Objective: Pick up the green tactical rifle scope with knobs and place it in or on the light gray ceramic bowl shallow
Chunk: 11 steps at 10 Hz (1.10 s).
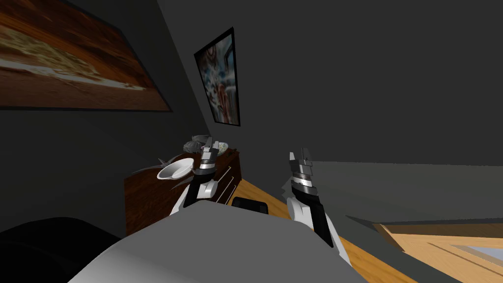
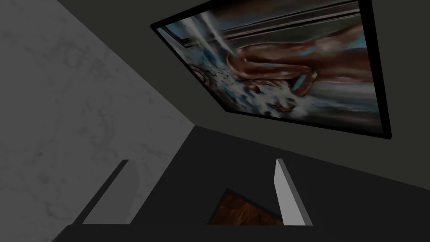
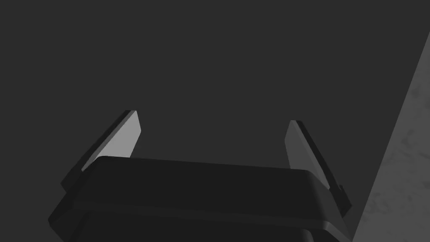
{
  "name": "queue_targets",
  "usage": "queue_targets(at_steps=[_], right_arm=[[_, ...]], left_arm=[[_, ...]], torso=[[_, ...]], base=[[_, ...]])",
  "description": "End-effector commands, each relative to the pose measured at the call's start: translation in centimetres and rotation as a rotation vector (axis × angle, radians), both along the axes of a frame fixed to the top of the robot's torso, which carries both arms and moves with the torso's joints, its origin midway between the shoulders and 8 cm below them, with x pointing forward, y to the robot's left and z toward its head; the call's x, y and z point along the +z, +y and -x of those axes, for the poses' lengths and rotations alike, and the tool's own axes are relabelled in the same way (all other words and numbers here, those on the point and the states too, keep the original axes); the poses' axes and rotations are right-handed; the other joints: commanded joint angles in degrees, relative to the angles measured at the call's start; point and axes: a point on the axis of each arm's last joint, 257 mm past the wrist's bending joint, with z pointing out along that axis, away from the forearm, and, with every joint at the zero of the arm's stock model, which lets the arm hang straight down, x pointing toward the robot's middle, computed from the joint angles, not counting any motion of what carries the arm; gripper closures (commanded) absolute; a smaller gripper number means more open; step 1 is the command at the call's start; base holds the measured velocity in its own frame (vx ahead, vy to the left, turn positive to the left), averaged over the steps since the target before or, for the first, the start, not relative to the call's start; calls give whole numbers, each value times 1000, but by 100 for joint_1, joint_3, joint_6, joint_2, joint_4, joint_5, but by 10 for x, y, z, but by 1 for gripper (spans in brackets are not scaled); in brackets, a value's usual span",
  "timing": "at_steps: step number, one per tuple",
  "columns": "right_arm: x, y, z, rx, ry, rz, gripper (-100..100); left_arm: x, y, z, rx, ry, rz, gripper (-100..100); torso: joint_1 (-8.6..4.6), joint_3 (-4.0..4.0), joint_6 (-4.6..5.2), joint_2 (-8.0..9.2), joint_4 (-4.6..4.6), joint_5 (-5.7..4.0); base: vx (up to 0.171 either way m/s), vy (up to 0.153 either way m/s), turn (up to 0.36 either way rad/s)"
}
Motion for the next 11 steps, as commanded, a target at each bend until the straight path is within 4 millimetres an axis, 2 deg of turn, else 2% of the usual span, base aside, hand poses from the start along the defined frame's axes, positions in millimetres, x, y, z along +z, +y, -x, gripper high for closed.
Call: queue_targets(at_steps=[1, 5, 8, 9, 11], right_arm=[[0, 0, 0, 0, 0, 0, 0], [0, 0, 0, 0, 0, 0, 0], [0, 0, 0, 0, 0, 0, 0], [0, 0, 0, 0, 0, 0, 0], [0, 0, 0, 0, 0, 0, 0]], left_arm=[[-3, -2, -4, -13, 13, -24, -100], [-19, 2, -29, -42, 72, -69, -100], [-37, 16, -59, -46, 135, -58, -100], [-37, 16, -59, -46, 135, -58, -100], [-46, 29, -82, -45, 171, -30, -100]], torso=[[0, 0, 0, 0, 0, 0], [-33, 11, 1, 19, 4, -7], [-43, 12, 2, 21, 5, -10], [-47, 14, 1, 25, 5, -11], [-40, 10, 1, 16, 4, -9]], base=[[-12, -24, -16], [-48, -78, -29], [-64, -118, -36], [-49, -98, -6], [-50, -111, -28]])
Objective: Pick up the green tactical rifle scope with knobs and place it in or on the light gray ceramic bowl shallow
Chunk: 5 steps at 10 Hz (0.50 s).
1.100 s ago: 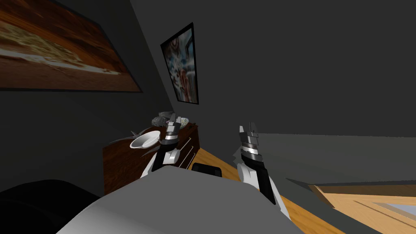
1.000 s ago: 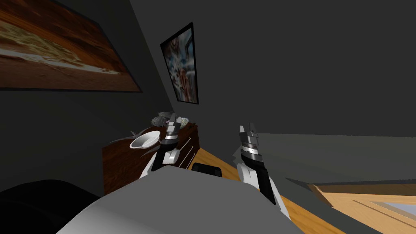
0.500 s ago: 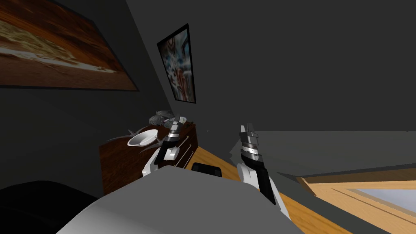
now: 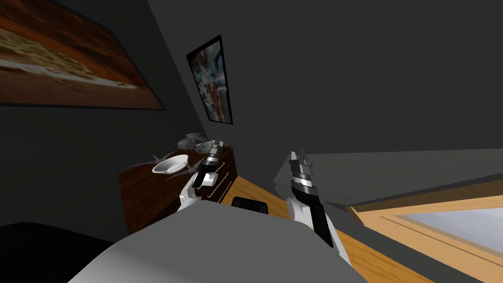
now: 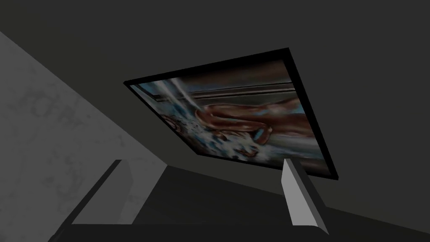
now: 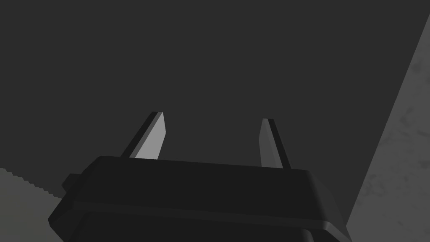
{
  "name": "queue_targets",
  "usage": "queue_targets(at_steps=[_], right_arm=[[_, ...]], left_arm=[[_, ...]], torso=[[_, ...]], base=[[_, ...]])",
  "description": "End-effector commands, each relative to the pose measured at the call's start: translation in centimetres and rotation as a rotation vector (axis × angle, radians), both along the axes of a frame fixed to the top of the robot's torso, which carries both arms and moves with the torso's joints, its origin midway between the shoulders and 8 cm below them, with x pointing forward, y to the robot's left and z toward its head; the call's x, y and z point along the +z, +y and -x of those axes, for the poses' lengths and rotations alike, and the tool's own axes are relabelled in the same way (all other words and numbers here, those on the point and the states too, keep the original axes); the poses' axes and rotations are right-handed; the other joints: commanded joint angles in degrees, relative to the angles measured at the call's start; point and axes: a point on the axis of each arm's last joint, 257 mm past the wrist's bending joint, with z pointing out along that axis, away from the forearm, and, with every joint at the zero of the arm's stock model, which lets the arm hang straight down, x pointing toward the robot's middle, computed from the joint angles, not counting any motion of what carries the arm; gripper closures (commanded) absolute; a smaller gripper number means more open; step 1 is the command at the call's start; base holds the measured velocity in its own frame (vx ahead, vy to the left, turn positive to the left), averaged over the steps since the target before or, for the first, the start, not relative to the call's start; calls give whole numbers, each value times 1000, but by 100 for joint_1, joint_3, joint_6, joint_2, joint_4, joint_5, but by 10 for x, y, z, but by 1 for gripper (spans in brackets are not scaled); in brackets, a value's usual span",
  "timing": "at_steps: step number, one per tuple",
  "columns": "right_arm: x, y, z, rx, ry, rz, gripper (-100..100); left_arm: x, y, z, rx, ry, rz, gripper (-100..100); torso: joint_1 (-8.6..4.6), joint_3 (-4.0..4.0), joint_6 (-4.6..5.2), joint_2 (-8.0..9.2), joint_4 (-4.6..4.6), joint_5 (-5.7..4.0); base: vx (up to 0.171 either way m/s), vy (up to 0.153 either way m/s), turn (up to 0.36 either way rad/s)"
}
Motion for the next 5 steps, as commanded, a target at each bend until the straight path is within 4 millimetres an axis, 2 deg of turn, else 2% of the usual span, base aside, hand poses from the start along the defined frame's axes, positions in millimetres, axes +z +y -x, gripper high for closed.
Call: queue_targets(at_steps=[1, 2, 5], right_arm=[[0, 0, 0, 0, 0, 0, 0], [0, 0, 0, 0, 0, 0, 0], [0, 0, 0, 0, 0, 0, 0]], left_arm=[[-7, 7, -9, 4, 23, 11, -100], [-12, 14, -21, 7, 44, 31, -100], [-24, 23, -36, 13, 79, 57, -100]], torso=[[0, 0, 0, 0, 0, 0], [8, 0, -2, 0, 0, 1], [16, -4, -1, -8, -1, 4]], base=[[-50, -89, -8], [-42, -97, -19], [-32, -67, -8]])
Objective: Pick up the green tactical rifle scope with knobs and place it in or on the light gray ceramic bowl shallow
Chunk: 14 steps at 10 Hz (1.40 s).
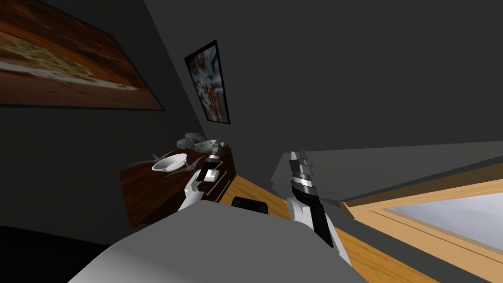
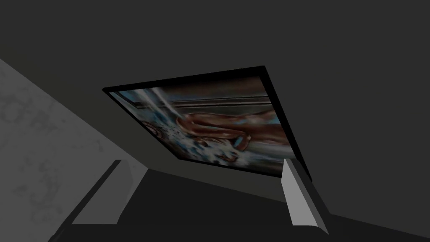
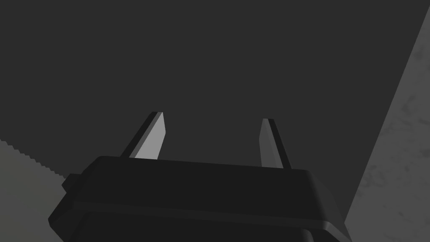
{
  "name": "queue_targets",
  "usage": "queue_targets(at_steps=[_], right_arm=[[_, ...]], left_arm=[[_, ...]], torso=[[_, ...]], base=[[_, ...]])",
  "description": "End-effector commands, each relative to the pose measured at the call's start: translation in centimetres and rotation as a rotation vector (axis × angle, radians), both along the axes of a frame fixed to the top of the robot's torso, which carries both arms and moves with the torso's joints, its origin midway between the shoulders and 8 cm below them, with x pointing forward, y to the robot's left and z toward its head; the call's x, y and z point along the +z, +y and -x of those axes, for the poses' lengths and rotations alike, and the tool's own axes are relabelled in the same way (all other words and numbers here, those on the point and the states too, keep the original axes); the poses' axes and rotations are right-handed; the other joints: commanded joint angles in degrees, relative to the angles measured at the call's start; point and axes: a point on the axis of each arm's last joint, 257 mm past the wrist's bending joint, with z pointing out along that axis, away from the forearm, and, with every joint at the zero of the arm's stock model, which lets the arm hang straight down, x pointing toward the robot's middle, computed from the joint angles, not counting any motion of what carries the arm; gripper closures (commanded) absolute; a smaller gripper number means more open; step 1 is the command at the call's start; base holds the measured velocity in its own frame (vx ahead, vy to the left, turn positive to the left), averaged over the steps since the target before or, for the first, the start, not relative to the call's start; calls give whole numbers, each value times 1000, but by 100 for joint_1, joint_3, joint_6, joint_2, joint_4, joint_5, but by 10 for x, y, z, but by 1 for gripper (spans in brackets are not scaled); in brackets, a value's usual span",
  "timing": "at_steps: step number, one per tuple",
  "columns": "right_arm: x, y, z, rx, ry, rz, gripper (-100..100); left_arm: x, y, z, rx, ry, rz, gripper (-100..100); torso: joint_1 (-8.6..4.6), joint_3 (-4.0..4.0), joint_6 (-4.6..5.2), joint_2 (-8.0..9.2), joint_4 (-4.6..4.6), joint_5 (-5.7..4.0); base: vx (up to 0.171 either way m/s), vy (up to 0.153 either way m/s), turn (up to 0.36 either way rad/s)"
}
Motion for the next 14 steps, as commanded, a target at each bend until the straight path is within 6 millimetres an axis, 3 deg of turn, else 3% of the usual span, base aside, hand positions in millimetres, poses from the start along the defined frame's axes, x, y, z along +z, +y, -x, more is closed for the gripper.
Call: queue_targets(at_steps=[1, 9, 14], right_arm=[[0, 0, 0, 0, 0, 0, 0], [0, 0, 0, 0, 0, 0, 0], [0, 0, 0, 0, 0, 0, 0]], left_arm=[[-7, 9, -17, 5, 28, 32, -100], [-44, 39, -76, 18, 149, 175, -100], [-77, 53, -107, 26, 240, 265, -100]], torso=[[0, 0, 0, 0, 0, 0], [2, -2, -1, -4, -1, 0], [5, -3, -1, -6, -1, 1]], base=[[-40, -74, -11], [-32, -67, 0], [-20, -50, 12]])
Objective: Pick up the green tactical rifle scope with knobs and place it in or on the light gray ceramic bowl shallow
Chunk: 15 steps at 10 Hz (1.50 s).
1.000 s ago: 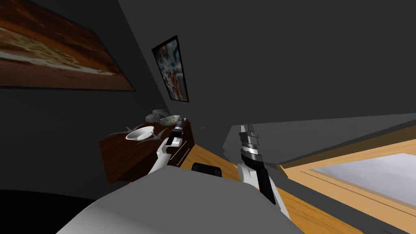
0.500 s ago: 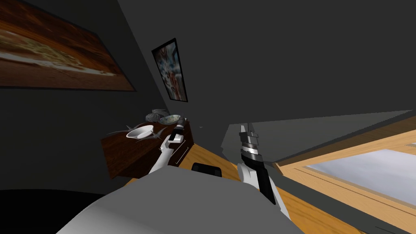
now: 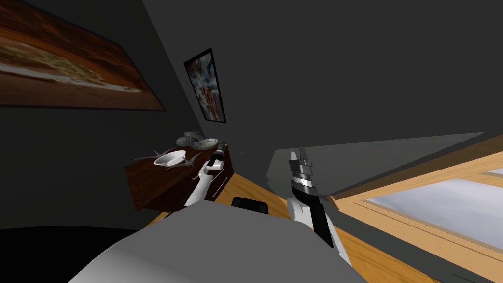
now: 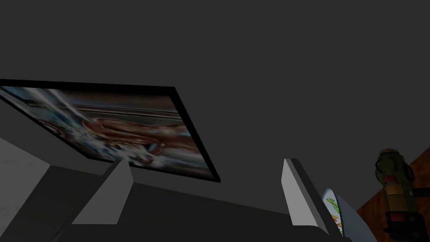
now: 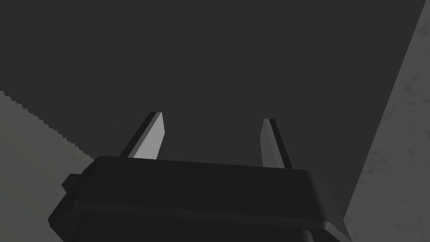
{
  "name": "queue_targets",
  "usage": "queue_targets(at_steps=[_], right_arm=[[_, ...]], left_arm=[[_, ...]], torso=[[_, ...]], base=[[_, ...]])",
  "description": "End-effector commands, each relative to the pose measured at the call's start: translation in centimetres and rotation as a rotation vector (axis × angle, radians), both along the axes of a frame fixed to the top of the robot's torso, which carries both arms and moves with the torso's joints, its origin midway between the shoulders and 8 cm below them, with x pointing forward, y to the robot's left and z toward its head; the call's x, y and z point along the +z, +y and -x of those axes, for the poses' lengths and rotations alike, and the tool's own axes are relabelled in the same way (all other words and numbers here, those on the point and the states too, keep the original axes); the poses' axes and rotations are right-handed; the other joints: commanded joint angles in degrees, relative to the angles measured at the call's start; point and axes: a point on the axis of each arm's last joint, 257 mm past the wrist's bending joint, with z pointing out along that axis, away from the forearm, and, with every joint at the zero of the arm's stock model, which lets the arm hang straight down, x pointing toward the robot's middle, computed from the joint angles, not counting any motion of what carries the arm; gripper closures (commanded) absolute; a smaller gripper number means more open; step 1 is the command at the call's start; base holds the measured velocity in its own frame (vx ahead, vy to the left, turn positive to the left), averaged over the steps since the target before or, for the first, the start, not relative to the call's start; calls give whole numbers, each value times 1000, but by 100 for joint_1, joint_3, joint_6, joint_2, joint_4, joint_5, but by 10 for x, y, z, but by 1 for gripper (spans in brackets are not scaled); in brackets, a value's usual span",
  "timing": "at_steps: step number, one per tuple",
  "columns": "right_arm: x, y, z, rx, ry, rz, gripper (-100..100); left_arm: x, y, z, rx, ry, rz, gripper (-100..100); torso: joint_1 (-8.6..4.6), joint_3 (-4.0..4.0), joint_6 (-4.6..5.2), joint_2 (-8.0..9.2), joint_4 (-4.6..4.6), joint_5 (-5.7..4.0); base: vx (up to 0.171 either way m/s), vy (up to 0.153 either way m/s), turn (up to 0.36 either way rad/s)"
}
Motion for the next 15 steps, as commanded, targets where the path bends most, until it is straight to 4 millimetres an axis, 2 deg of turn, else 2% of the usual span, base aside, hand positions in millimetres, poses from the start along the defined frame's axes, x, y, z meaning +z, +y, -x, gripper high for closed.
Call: queue_targets(at_steps=[1, 2, 3, 4, 5, 6, 7, 8, 9, 10, 11, 12, 13, 14, 15], right_arm=[[0, 0, 0, 0, 0, 0, 0], [0, 0, 0, 0, 0, 0, 0], [0, 0, 0, 0, 0, 0, 0], [0, 0, 0, 0, 0, 0, 0], [0, 0, 0, 0, 0, 0, 0], [0, 0, 0, 0, 0, 0, 0], [0, 0, 0, 0, 0, 0, 0], [0, 0, 0, 0, 0, 0, 0], [0, 0, 0, 0, 0, 0, 0], [0, 0, 0, 0, 0, 0, 0], [0, 0, 0, 0, 0, 0, 0], [0, 0, 0, 0, 0, 0, 0], [0, 0, 0, 0, 0, 0, 0], [0, 0, 0, 0, 0, 0, 0], [0, 0, 0, 0, 0, 0, 0]], left_arm=[[-8, 3, -5, 2, 20, 9, -100], [-10, 6, -18, 0, 36, 48, -100], [-18, 7, -19, 2, 51, 53, -100], [-16, 10, -31, -1, 62, 91, -100], [-33, 12, -33, 4, 95, 99, -100], [-35, 14, -46, 1, 115, 140, -100], [-45, 15, -47, 4, 133, 145, -100], [-41, 16, -59, -1, 142, 183, -100], [-57, 18, -59, 5, 171, 190, -100], [-51, 18, -70, -1, 177, 226, -100], [-64, 19, -71, 4, 202, 233, -100], [-62, 21, -81, 1, 215, 269, -100], [-76, 21, -81, 5, 241, 276, -100], [-73, 22, -92, 1, 253, 313, -100], [-88, 23, -91, 7, 282, 320, -100]], torso=[[0, 0, 0, 0, 0, 0], [9, -1, -1, -1, 0, 2], [7, -1, -1, -2, 0, 1], [8, -1, -1, -3, 0, 1], [5, -1, 0, -2, 0, 1], [6, -2, -1, -4, -1, 1], [5, -3, -1, -7, -1, 1], [7, -3, -1, -6, -1, 1], [9, -3, -1, -6, -1, 1], [11, -3, -2, -5, -1, 2], [12, -3, -2, -6, -1, 2], [14, -4, -1, -7, -2, 3], [15, -5, -2, -9, -1, 3], [16, -5, -1, -9, -2, 4], [18, -5, -2, -10, -2, 3]], base=[[-11, -16, -1], [-11, -26, 28], [-12, -29, 15], [-16, -34, 34], [-9, -33, 17], [-1, -31, 35], [-3, -25, 20], [-7, -22, 48], [-4, -18, 24], [-1, -15, 52], [2, -10, 26], [4, -6, 58], [6, -6, 26], [7, 0, 58], [9, 1, 28]])
